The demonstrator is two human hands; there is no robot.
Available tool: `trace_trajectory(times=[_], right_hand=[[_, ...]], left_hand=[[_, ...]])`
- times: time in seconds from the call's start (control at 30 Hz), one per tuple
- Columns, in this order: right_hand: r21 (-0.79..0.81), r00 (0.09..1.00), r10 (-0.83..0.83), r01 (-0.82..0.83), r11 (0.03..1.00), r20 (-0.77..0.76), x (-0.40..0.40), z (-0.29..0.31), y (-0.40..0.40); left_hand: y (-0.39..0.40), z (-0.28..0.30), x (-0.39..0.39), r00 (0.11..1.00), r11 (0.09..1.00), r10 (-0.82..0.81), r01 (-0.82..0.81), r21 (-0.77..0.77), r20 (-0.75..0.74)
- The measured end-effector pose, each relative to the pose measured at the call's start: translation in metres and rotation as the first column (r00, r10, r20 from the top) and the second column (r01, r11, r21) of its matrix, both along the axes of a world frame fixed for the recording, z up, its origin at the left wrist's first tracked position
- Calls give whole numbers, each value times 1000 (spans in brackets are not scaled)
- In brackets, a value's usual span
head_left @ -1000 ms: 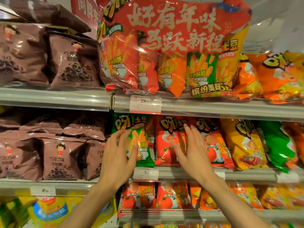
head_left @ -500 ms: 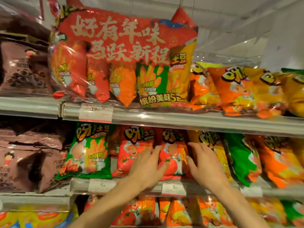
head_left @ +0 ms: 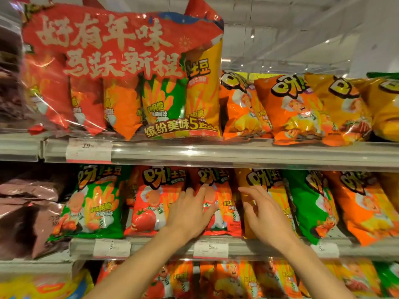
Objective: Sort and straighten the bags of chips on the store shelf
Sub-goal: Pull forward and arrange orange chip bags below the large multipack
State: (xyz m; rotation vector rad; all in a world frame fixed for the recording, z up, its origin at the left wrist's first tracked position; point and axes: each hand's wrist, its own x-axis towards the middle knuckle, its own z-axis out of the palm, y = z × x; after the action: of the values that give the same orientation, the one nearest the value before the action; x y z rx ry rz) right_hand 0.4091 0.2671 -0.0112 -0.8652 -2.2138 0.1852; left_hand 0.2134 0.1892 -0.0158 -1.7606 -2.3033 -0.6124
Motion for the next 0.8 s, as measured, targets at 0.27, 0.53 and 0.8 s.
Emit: trace_trajectory(times=[0.27, 0.53, 0.8], right_hand=[[-103, 997, -15, 7, 995, -82, -1, 2, 3], [-131, 993, -23, 7, 991, -118, 1, 4, 10], [-271, 973, -78, 17, 962, -215, 3, 9, 14]], left_hand=[[4, 5, 12, 994, 996, 60, -54, -66, 91], [13, 1, 6, 976, 999, -21, 30, -38, 218], [4, 16, 4, 897, 988, -109, 51, 147, 428]])
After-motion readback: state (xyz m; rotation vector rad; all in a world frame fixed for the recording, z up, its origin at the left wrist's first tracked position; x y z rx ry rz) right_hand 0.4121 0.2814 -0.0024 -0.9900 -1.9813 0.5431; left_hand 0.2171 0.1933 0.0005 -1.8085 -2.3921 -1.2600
